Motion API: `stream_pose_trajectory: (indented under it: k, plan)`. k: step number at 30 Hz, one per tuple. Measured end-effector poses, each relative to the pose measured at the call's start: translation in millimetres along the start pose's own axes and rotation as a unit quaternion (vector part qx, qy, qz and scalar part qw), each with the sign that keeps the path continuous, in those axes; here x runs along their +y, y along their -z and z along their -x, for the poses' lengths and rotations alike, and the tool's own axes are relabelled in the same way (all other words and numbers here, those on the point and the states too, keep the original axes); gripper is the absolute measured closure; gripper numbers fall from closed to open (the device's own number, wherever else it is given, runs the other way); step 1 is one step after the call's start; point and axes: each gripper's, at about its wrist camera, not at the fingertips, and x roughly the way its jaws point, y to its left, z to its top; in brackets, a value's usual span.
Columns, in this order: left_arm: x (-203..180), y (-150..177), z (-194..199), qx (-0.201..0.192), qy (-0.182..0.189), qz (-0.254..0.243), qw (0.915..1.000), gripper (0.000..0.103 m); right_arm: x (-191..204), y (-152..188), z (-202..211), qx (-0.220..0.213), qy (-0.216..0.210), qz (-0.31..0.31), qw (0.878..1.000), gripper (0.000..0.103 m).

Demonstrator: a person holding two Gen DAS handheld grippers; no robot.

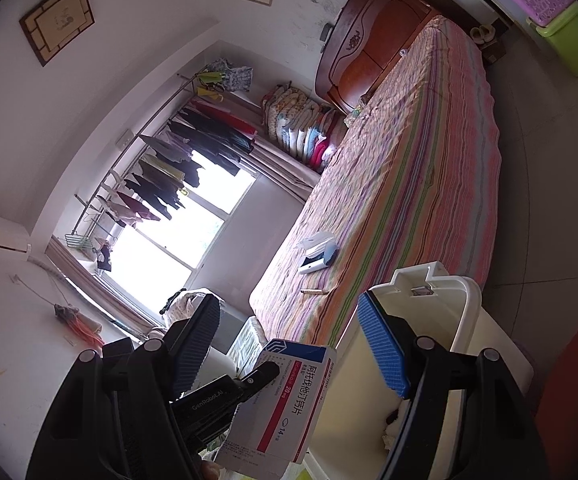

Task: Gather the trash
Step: 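Lower the medicine box into the cream bin and open the left tool, then move both open tools back over the table toward the blister pack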

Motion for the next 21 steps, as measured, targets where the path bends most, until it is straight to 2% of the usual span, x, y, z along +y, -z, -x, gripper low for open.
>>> stream_pose_trajectory:
  k: [3, 5, 6, 7, 9, 14, 18, 21]
  plan:
    - [-7.9, -3.3, -3.5, -0.006, -0.003, -0.005, 1.0000, 0.073, -2.5, 1.0, -0.4, 0.006, -0.001, -0.001, 1.000, 0.034]
    - [-11.3, -5.0, -4.3, -0.010, -0.008, -0.003, 0.9999, 0.052, -1.5, 1.8, -0.4, 0.007, -0.002, -0.001, 1.000, 0.034]
    - [-12.3, -5.3, -2.7, -0.017, -0.016, 0.002, 0.9997, 0.030, -0.5, 2.3, -0.3, 0.008, -0.002, 0.001, 1.000, 0.034]
    - [-12.2, -4.8, 0.6, -0.029, -0.024, 0.008, 0.9993, 0.024, 0.1, 2.9, -0.9, 0.010, -0.002, 0.003, 1.000, 0.034]
    - [-9.5, -3.8, 7.4, -0.045, -0.028, 0.011, 0.9985, 0.022, 1.4, 3.9, -1.8, 0.014, -0.002, 0.005, 1.000, 0.034]
    - [13.9, 5.0, 29.7, -0.054, -0.062, 0.015, 0.9965, 0.018, 5.0, 5.0, -4.7, 0.021, 0.002, 0.017, 1.000, 0.034]
    - [48.5, 22.5, 64.8, -0.081, -0.105, 0.021, 0.9910, 0.016, 8.0, 8.6, -8.3, 0.030, 0.005, 0.025, 0.999, 0.034]
    - [76.0, 39.2, 94.6, -0.105, -0.153, 0.016, 0.9825, 0.016, 13.2, 12.0, -10.5, 0.035, 0.006, 0.037, 0.999, 0.034]
